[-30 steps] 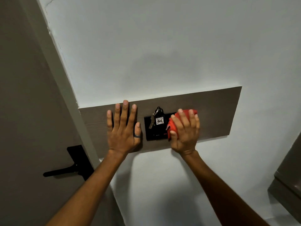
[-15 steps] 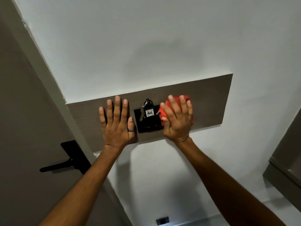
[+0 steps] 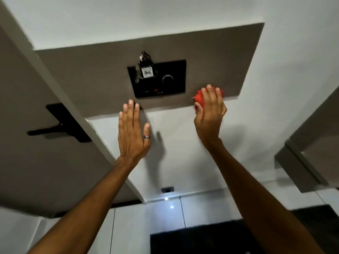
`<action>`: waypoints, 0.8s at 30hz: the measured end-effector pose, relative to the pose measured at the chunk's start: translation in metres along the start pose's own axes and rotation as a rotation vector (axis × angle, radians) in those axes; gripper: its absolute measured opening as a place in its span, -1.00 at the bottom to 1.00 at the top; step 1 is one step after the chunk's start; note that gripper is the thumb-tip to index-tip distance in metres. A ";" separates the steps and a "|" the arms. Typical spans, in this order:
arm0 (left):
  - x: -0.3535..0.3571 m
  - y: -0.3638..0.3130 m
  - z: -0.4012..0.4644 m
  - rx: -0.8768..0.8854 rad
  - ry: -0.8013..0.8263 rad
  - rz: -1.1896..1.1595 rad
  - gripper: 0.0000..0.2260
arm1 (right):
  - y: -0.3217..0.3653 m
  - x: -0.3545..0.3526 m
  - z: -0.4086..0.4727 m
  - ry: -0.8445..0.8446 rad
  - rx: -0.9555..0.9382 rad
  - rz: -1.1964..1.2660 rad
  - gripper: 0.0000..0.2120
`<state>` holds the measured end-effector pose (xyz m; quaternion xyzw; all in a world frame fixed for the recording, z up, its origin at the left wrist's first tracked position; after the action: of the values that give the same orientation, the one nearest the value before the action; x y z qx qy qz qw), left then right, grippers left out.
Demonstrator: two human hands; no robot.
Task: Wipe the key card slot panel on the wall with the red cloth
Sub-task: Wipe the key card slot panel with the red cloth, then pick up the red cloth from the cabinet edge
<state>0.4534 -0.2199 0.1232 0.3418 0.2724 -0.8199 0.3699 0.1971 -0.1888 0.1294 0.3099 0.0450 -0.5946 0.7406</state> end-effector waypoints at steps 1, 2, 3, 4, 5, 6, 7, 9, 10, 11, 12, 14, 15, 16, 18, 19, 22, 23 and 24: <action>0.012 -0.012 -0.019 0.001 0.048 -0.002 -0.43 | -0.019 -0.007 -0.018 0.019 0.155 0.196 -0.64; 0.022 -0.022 -0.029 0.035 0.089 0.004 -0.43 | -0.034 -0.006 -0.031 0.027 0.354 0.402 -0.66; 0.044 -0.048 -0.043 0.068 0.162 0.011 -0.42 | -0.067 -0.012 -0.054 0.055 0.595 0.610 -0.70; 0.051 -0.058 -0.046 0.116 0.198 0.019 -0.42 | -0.078 -0.008 -0.067 0.064 0.799 0.845 -0.74; 0.064 -0.082 -0.052 0.150 0.254 0.024 -0.43 | -0.096 -0.012 -0.087 0.105 0.975 1.089 -0.74; 0.069 -0.093 -0.049 0.180 0.286 0.029 -0.43 | -0.099 -0.008 -0.098 0.148 1.124 1.329 -0.69; 0.085 -0.124 -0.047 0.222 0.342 0.022 -0.43 | -0.126 -0.017 -0.114 0.186 1.238 1.453 -0.64; 0.115 -0.179 -0.041 0.287 0.458 -0.001 -0.43 | -0.175 -0.050 -0.137 0.217 1.327 1.439 -0.58; 0.131 -0.210 -0.037 0.315 0.506 -0.013 -0.43 | -0.205 -0.067 -0.144 0.202 1.337 1.475 -0.58; 0.149 -0.238 -0.034 0.325 0.539 -0.021 -0.43 | -0.229 -0.090 -0.146 0.165 1.326 1.499 -0.61; 0.162 -0.258 -0.032 0.325 0.569 -0.029 -0.43 | -0.254 -0.106 -0.147 0.158 1.315 1.487 -0.66; 0.192 -0.297 -0.031 0.319 0.637 -0.041 -0.42 | -0.309 -0.137 -0.142 0.164 1.261 1.410 -0.51; 0.209 -0.323 -0.032 0.326 0.677 -0.051 -0.42 | -0.344 -0.163 -0.138 0.169 1.233 1.293 -0.42; 0.223 -0.343 -0.035 0.334 0.721 -0.054 -0.41 | -0.372 -0.185 -0.131 0.200 1.193 1.145 -0.42; 0.246 -0.385 -0.040 0.356 0.792 -0.064 -0.38 | -0.417 -0.238 -0.108 0.350 1.038 0.692 -0.61; 0.256 -0.402 -0.041 0.348 0.821 -0.078 -0.37 | -0.440 -0.253 -0.100 0.441 0.925 0.510 -0.66; 0.275 -0.429 -0.049 0.332 0.867 -0.074 -0.35 | -0.503 -0.251 -0.112 0.766 0.498 -0.011 -0.51; 0.281 -0.436 -0.051 0.330 0.879 -0.054 -0.35 | -0.525 -0.239 -0.131 0.978 0.427 -0.161 -0.39; 0.285 -0.439 -0.054 0.335 0.877 -0.033 -0.36 | -0.547 -0.227 -0.156 1.175 0.397 -0.286 -0.29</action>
<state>-0.0156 -0.0484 -0.0424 0.7067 0.2722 -0.6364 0.1462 -0.3184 0.0292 -0.1188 0.7067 0.3738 -0.4155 0.4339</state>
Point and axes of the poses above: each hand's wrist, its own z-axis towards the middle knuckle, its own x-axis out of the palm, y = z × x, the point moved 6 cm from there along z, towards the middle knuckle, and after that the axes turned 12 degrees about y, right-handed, at the moved point
